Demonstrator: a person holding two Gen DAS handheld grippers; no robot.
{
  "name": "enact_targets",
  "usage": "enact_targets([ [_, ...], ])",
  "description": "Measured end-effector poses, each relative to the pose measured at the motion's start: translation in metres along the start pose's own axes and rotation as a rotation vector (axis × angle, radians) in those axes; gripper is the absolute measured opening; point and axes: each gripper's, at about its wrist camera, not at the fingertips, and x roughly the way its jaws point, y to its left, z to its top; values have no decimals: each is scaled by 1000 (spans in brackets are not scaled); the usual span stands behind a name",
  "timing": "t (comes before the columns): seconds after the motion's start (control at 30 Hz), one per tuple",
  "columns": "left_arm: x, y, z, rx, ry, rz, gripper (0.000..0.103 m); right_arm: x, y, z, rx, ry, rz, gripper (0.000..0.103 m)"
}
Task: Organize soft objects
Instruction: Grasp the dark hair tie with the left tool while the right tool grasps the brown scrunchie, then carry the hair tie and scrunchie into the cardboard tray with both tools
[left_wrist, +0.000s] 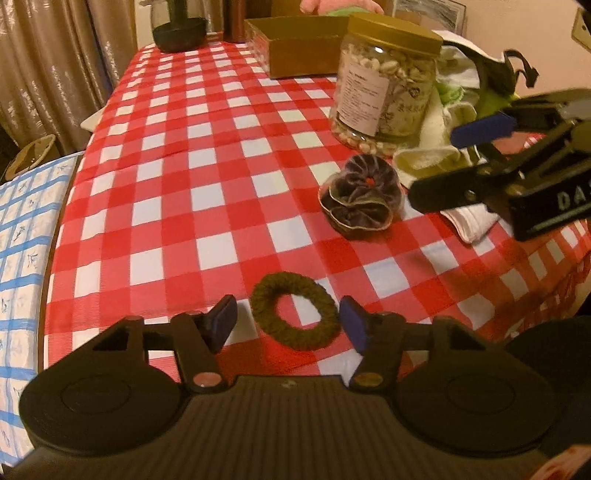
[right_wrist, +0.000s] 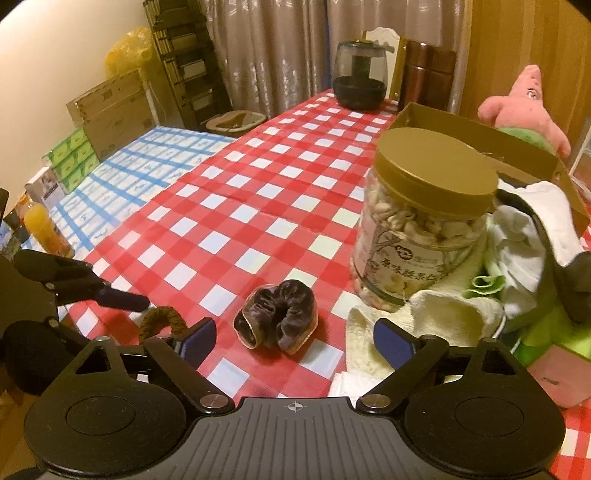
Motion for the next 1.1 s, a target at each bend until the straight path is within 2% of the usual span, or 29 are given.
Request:
enact_targets([
  [0.17,0,0,-1,12,-5,18,43,10,4,4,-25,18,15,87],
  [0.37,-2,10,0,-20,-9,24,18,26,9,8,-61,48,35,83],
  [0.47,-5,16,2,-45,-19,22,17,37,11,10,-69,66,42,80],
  [0.6,-9,22,7,-63,-40,27,17,50,10,13,-67,81,45,67],
  [0.67,-11,25,9,-73,-51,29,17,56,10,13,-70,88,36,57],
  [0.7,-11,26,10,-78,-56,29,17,58,10,13,-72,91,29,49],
  [0.77,-12,29,12,-88,-61,28,17,60,10,13,-75,90,17,43],
  [0.83,-13,31,12,-94,-65,26,17,59,10,13,-79,87,14,29],
  [0.9,-15,32,14,-99,-68,26,17,57,12,13,-85,80,5,22],
  [1.1,-26,32,18,-110,-83,27,17,38,12,15,-67,46,-6,18],
])
